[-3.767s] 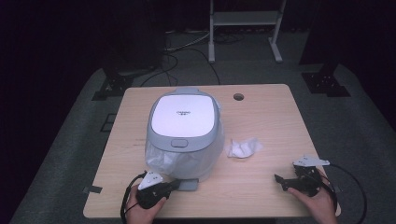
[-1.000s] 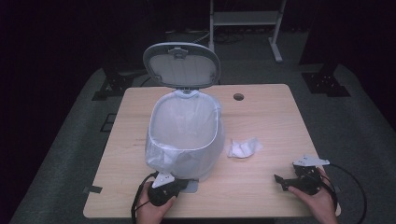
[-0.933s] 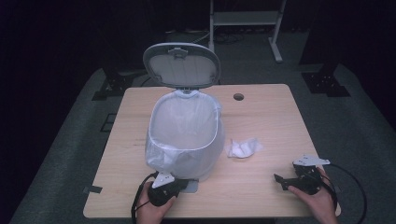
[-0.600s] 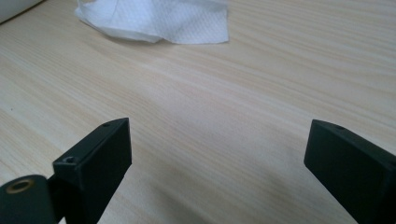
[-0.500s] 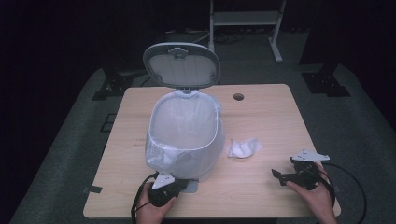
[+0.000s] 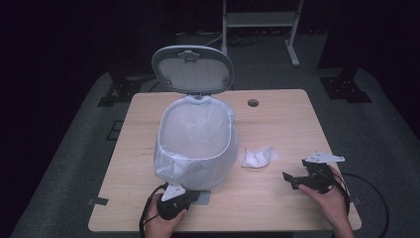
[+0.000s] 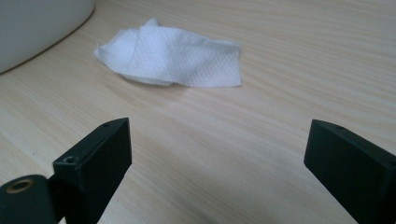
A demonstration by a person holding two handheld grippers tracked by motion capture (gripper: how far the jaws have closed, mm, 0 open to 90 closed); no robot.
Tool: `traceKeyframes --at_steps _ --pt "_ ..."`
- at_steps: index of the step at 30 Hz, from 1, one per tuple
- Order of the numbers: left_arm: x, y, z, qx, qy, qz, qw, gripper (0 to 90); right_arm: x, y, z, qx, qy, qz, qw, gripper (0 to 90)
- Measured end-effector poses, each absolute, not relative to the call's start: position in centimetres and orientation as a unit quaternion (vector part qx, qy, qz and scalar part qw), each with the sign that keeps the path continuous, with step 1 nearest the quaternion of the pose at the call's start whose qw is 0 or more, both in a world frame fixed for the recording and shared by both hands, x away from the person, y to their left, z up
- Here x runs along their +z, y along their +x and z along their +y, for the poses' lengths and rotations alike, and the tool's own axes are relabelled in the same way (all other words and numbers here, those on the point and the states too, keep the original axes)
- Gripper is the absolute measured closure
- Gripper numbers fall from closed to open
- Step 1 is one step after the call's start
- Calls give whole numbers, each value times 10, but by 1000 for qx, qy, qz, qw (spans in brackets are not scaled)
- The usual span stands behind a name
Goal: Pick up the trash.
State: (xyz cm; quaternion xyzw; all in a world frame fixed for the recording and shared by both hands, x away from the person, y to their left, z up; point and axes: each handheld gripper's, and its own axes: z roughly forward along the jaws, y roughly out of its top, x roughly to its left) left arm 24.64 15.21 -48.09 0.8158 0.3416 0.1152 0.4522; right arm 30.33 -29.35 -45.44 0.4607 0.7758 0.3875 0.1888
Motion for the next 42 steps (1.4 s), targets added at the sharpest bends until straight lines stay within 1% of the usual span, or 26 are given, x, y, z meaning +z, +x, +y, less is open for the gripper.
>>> traceKeyframes --at_steps 8,42 --pt "-481 246 152 119 816 340 451 900 -445 315 -283 403 456 771 190 69" --pt "-481 246 151 119 815 342 452 900 -424 356 -239 427 442 767 188 69"
